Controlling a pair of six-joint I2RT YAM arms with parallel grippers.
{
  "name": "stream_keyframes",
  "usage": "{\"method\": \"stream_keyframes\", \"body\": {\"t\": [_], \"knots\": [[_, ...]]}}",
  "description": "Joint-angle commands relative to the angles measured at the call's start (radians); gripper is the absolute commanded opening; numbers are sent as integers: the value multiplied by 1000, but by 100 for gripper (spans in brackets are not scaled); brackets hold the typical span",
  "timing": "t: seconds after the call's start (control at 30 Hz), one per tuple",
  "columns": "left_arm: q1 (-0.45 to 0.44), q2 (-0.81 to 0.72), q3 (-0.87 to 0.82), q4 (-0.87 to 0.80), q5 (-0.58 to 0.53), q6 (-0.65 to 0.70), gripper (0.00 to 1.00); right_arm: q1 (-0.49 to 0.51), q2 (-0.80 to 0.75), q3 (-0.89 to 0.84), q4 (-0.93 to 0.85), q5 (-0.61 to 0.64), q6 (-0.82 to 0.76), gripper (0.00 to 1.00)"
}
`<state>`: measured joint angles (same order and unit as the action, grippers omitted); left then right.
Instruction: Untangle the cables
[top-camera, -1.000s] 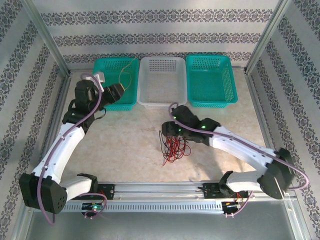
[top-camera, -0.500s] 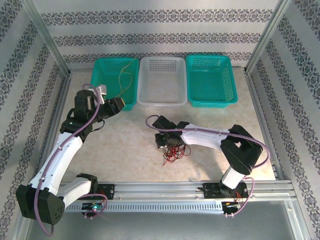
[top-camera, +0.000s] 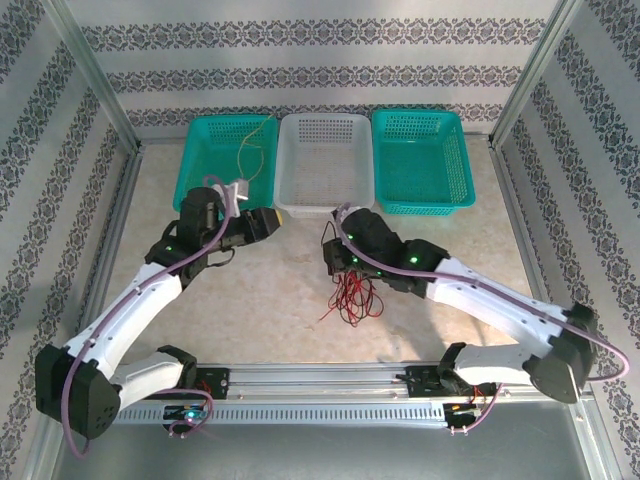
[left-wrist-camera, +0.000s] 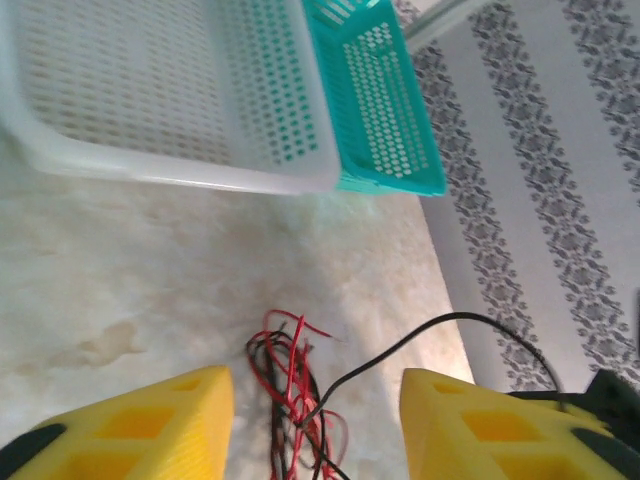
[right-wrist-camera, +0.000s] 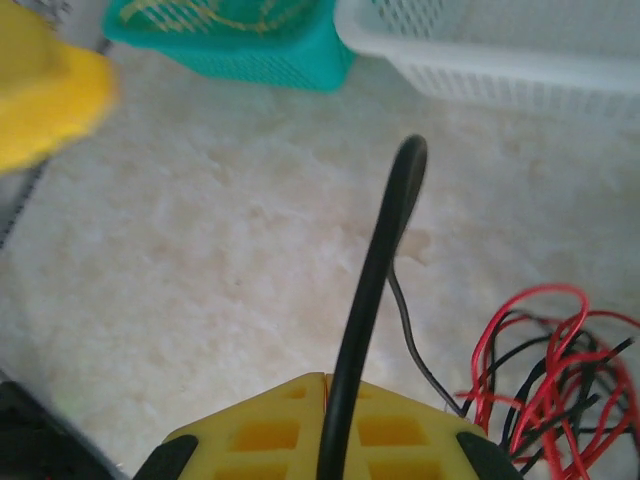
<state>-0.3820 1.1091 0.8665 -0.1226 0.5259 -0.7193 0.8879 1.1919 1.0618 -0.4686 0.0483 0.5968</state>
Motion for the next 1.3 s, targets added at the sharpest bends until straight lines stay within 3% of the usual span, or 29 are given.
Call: {"method": "stream_keyframes", "body": {"t": [0.0,0.2,0.33,0.63,1.0,1.27], "knots": [[-74,16,-18,185,35,-20,52,2,-74,46,-46,19,-59,0],[-213,47,-16,318,44,54,61,0,-151,117,-57,6,-103,0],[-243,82,-12,405,71,41,66,0,-151,182,-67,-21,-129,0],[-287,113,-16,580,125,8,67,0,-144,316,-76,-5,-166,0],[-313,121,7,553,125,54,70,-41,-139,446,-12,-28,-170,0],[-313,43,105,334,83,258,77,-159,-154,475,39,-163,-89,0]]}}
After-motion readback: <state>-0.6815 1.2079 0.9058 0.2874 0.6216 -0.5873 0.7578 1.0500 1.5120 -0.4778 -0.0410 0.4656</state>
